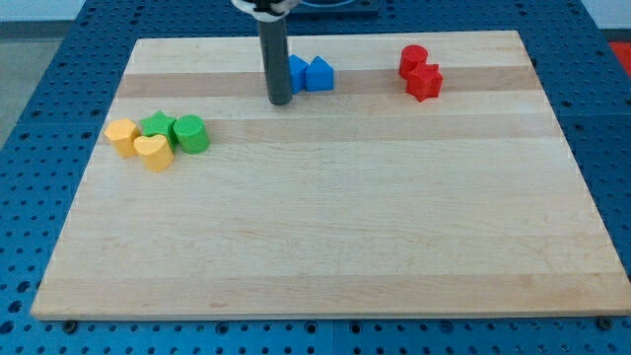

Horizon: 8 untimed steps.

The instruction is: Move the green and yellow blocks slightly to the right

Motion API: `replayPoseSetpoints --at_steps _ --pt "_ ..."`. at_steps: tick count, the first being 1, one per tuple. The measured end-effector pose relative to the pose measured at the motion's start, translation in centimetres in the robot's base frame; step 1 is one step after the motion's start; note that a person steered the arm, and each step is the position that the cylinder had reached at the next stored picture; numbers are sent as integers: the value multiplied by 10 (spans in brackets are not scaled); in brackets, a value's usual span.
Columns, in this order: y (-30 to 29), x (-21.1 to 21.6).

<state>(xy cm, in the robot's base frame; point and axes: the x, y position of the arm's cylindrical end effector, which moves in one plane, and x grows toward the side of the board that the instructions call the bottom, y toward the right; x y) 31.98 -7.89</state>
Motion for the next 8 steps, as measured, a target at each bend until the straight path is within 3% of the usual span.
replayPoseSetpoints --at_steps 2,4,6,8 --pt "-119 -40" --pt "-224 -16" --pt "-226 -1" --pt "-225 83"
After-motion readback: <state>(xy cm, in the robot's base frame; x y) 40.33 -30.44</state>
